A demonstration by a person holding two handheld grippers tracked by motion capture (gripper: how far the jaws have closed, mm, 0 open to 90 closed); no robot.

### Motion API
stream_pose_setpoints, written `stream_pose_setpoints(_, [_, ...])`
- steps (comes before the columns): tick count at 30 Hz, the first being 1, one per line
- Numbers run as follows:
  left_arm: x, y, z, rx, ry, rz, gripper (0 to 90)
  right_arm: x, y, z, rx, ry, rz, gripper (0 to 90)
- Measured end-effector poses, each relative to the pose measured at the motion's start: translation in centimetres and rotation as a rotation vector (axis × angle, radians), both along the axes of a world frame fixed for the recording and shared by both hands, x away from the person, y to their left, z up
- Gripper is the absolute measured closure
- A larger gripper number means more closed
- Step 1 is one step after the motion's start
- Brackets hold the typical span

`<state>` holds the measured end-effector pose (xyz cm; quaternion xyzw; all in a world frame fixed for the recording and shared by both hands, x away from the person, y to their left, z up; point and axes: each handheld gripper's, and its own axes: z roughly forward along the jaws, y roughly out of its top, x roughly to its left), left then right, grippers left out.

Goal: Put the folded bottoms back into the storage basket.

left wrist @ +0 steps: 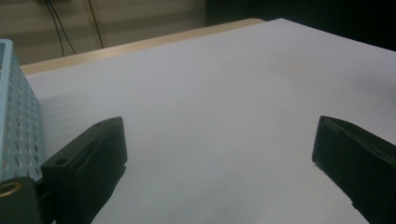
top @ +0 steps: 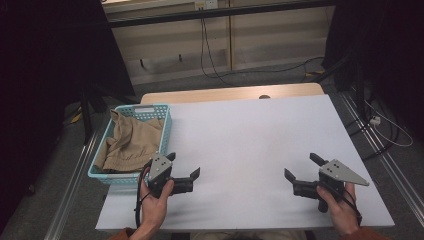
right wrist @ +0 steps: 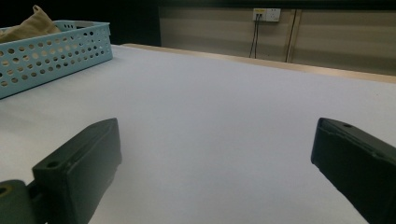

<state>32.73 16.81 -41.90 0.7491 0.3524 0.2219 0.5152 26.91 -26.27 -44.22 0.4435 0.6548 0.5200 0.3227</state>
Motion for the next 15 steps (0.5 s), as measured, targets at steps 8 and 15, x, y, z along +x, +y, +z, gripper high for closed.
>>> stream_pose_setpoints(8, [0.6, -0.3, -1.2, 0.005, 0.012, 0.023, 3.8, 0.1, 0.0, -0.1, 0.002, 0.004, 0.003, 1.8])
stream_pose_setpoints(15, [1.1, -0.8, -1.6, 0.065, 0.038, -0.010, 4.2, 0.2, -0.2, -0.2, 0.001, 0.008, -0.002, 1.7])
